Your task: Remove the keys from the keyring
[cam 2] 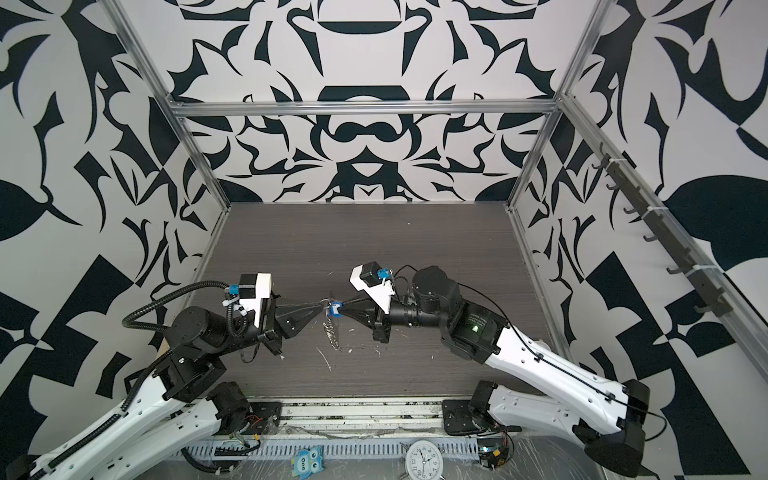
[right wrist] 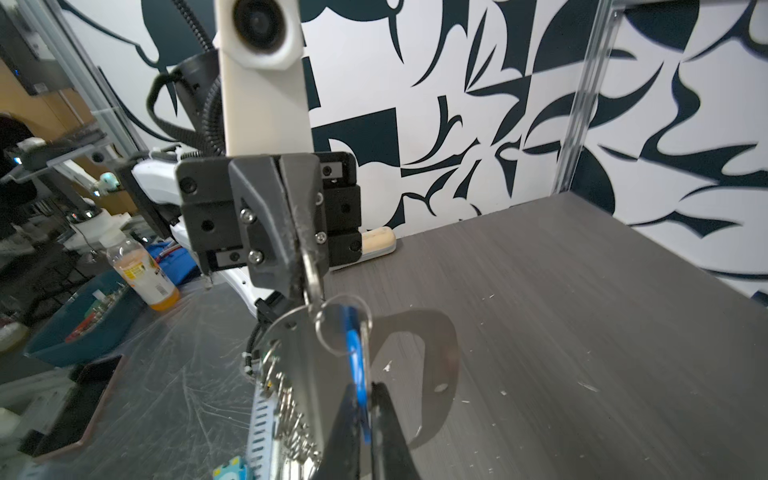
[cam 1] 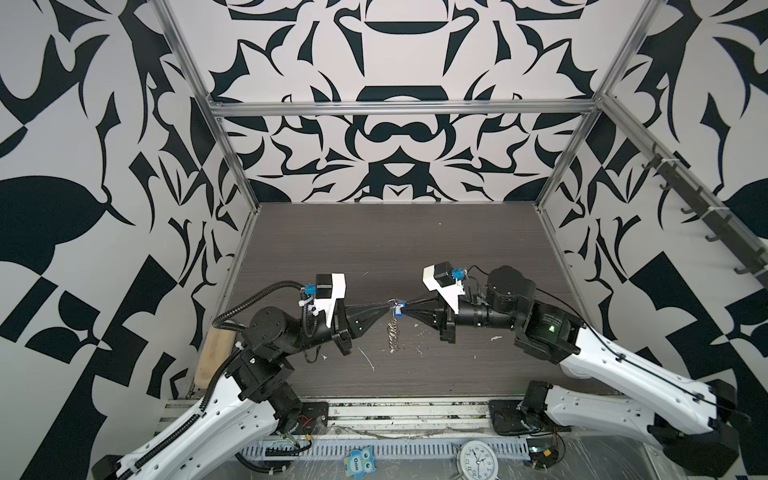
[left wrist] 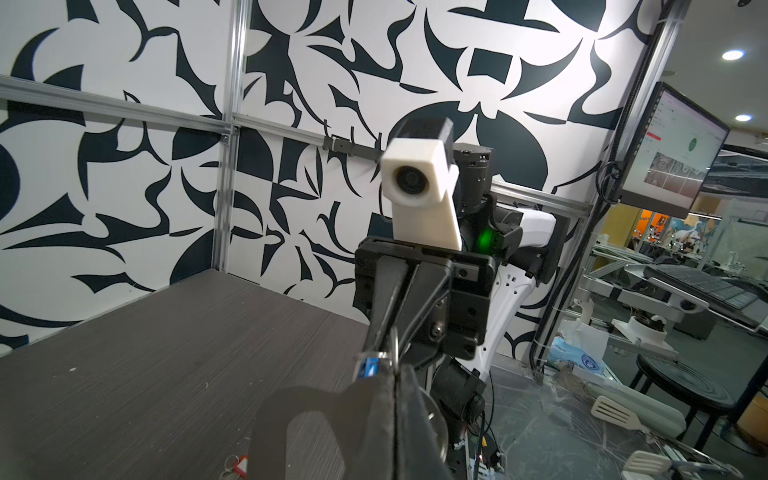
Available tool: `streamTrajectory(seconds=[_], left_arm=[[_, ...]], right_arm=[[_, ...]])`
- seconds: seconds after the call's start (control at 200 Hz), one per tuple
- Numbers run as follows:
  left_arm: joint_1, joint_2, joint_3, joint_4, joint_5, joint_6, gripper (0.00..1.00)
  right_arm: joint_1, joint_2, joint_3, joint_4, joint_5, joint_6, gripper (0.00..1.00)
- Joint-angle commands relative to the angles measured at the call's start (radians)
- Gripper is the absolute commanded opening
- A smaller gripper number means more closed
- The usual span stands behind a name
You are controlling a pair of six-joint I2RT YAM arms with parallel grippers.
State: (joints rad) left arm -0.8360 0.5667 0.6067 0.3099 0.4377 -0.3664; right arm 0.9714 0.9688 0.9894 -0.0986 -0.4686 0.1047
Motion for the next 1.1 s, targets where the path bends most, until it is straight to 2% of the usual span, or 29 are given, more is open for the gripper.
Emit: streamTrajectory(seconds=[0.0, 0.245, 0.565, 0.725, 1.095], left_arm=[[-0.001, -0.009, -0.016, 0.08, -0.027, -0.02, 0.0], [-0.002, 0.014, -0.054, 0.194, -0.05, -0.051, 0.0], [-0.002, 0.038, -0.091, 0.312, -0.055, -0.084, 0.0], [-0.002, 0.025, -0.097, 0.307, -0.063, -0.08, 0.0], [-0.002, -0.048, -0.07, 0.156, -0.042, -0.02, 0.0]], right_arm=[[0.007, 0.003, 0.05, 0.035, -0.008, -0.004, 0.0], [0.038, 0.083, 0.144, -0.099, -0.01, -0.056, 0.0], [0.071, 0.181, 0.178, -0.125, -0.055, -0.072, 0.0], [0.075, 0.19, 0.161, -0.125, -0.046, -0.065, 0.0], [0.075, 0.064, 0.094, -0.13, 0.071, -0.047, 0.0]])
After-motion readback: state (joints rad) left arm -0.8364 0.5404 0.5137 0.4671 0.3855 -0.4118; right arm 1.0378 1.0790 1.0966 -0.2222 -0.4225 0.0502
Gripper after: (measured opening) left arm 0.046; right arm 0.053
